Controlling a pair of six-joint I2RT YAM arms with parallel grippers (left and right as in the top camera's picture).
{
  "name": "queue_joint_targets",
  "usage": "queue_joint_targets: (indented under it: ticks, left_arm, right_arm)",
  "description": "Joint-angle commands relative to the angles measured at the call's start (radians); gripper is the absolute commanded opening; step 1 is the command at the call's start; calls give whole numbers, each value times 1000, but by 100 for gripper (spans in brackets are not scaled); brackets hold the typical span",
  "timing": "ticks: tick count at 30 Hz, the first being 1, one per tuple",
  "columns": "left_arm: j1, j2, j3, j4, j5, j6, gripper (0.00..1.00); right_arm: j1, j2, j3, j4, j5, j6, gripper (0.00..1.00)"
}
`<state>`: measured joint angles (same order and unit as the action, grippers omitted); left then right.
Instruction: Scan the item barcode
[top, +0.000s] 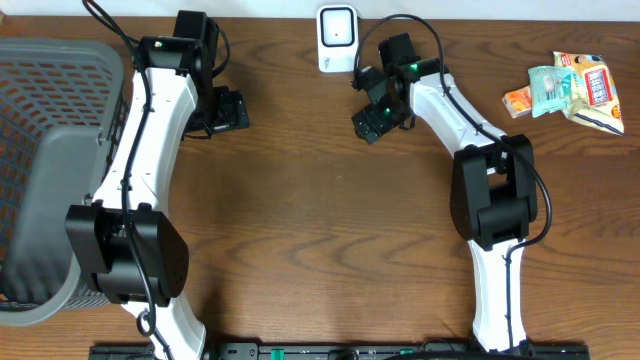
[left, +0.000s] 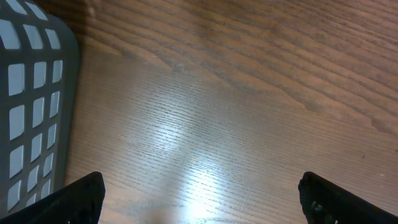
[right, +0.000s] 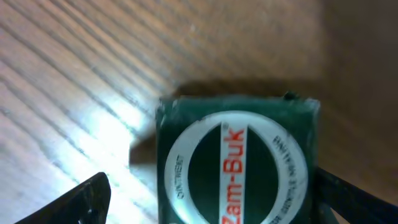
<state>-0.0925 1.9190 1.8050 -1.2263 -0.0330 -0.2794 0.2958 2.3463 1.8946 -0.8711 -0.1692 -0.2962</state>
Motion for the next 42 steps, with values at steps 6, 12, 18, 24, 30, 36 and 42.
queue_joint_targets:
  ticks: [6, 12, 18, 24, 30, 36, 42]
  left_arm:
    - [3, -2, -10, -3, -13, 16, 98]
    - [3, -2, -10, -3, -13, 16, 98]
    - [3, -2, -10, -3, -13, 16, 98]
    - [3, -2, -10, -3, -13, 16, 98]
    - [3, -2, -10, -3, -13, 16, 98]
    - [3, -2, -10, -3, -13, 16, 98]
    - [3, -2, -10, -3, -13, 16, 98]
  right_arm:
    - [11, -48, -2, 28, -11, 169, 97]
    - [13, -50, -8, 154, 7, 191, 99]
    - [13, -49, -45, 210, 67, 190, 97]
    - [16, -49, -99, 225, 54, 132, 92]
    - [24, -49, -142, 260, 52, 101, 92]
    - [48, -49, -156, 287, 28, 101, 90]
    - [65, -47, -156, 313, 61, 101, 86]
